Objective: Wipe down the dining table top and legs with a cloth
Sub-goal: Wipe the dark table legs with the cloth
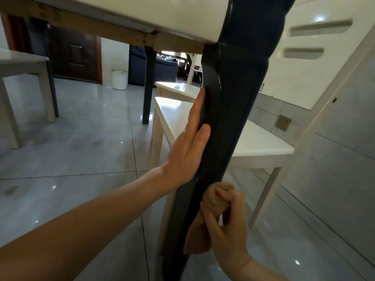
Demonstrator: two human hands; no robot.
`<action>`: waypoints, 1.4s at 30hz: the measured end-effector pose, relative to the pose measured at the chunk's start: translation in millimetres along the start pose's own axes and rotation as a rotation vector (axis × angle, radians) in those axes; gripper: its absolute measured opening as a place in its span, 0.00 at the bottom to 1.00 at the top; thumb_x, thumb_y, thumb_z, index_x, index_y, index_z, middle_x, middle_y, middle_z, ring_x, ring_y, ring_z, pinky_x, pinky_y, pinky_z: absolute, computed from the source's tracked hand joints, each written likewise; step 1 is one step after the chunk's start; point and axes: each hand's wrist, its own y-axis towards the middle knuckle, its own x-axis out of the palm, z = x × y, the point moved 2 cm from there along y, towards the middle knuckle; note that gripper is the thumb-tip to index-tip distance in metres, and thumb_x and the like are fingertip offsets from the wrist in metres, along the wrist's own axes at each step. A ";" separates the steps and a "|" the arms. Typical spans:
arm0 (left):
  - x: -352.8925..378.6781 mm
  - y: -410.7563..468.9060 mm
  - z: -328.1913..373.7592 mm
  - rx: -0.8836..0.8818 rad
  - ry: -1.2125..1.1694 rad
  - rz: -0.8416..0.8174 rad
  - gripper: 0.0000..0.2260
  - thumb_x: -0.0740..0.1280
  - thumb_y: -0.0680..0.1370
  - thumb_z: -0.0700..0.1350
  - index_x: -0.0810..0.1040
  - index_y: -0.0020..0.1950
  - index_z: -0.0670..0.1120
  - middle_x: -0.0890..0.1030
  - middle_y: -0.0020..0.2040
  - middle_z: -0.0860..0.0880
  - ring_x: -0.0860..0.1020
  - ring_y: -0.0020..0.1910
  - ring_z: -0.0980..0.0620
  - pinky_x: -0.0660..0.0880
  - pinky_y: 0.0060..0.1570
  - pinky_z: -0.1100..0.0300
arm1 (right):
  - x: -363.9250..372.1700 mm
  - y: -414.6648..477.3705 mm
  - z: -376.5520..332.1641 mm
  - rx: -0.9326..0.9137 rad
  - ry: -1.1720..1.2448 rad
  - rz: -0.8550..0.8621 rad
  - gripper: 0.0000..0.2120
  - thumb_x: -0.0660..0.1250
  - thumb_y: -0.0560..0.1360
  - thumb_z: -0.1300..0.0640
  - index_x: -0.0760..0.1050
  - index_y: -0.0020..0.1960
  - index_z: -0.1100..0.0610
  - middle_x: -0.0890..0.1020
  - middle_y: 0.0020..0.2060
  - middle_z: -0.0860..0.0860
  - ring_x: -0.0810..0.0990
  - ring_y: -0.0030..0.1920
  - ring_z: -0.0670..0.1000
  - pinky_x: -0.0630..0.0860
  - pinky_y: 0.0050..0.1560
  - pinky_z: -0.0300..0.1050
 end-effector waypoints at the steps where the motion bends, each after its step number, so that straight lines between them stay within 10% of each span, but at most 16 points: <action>1: 0.4 -0.3 0.9 0.002 -0.001 0.001 0.23 0.48 0.83 0.46 0.43 0.76 0.51 0.58 0.66 0.79 0.64 0.67 0.71 0.66 0.63 0.70 | -1.0 4.1 -2.8 0.033 0.034 0.009 0.17 0.70 0.68 0.68 0.70 0.50 0.52 0.75 0.48 0.55 0.79 0.49 0.48 0.78 0.49 0.41; 6: 1.7 0.8 -1.3 -0.012 -0.017 0.017 0.25 0.48 0.82 0.45 0.43 0.77 0.48 0.58 0.68 0.73 0.64 0.70 0.64 0.67 0.68 0.58 | -14.4 58.8 -45.7 -0.006 0.100 0.031 0.13 0.70 0.74 0.53 0.71 0.53 0.59 0.77 0.49 0.61 0.80 0.52 0.60 0.79 0.52 0.59; 14: 2.2 0.9 -2.4 -0.029 -0.003 -0.004 0.23 0.47 0.83 0.43 0.42 0.76 0.52 0.57 0.64 0.80 0.62 0.66 0.74 0.66 0.62 0.72 | -3.9 -16.0 -8.0 0.371 0.045 -0.046 0.23 0.73 0.68 0.73 0.71 0.44 0.45 0.79 0.41 0.44 0.80 0.43 0.46 0.78 0.47 0.40; 20: 2.2 0.5 -1.8 -0.040 0.012 0.002 0.25 0.48 0.82 0.41 0.41 0.77 0.41 0.52 0.69 0.68 0.56 0.68 0.76 0.59 0.65 0.75 | -10.4 42.0 -55.8 0.192 0.220 0.105 0.14 0.71 0.70 0.63 0.70 0.53 0.62 0.79 0.43 0.48 0.82 0.44 0.47 0.81 0.46 0.40; 25: 1.7 -0.3 -0.5 -0.048 0.014 -0.014 0.24 0.47 0.83 0.40 0.41 0.77 0.42 0.53 0.68 0.71 0.58 0.67 0.75 0.60 0.65 0.74 | 10.2 -6.9 -29.2 0.439 0.060 0.086 0.16 0.74 0.68 0.69 0.69 0.46 0.58 0.77 0.37 0.47 0.79 0.40 0.50 0.81 0.46 0.55; 31: -1.9 -1.9 5.5 -0.088 0.024 -0.028 0.24 0.47 0.83 0.37 0.41 0.77 0.40 0.53 0.68 0.68 0.58 0.66 0.77 0.61 0.64 0.76 | -4.5 42.5 -61.5 0.287 0.234 0.165 0.14 0.73 0.70 0.66 0.70 0.50 0.66 0.78 0.44 0.61 0.81 0.42 0.56 0.81 0.45 0.49; 42: -5.4 -1.8 13.3 -0.158 -0.051 -0.121 0.25 0.49 0.82 0.45 0.42 0.76 0.52 0.62 0.58 0.83 0.67 0.60 0.77 0.69 0.54 0.77 | 3.0 12.9 -27.0 0.447 0.089 0.196 0.17 0.76 0.65 0.73 0.71 0.43 0.60 0.78 0.33 0.51 0.77 0.34 0.43 0.77 0.42 0.40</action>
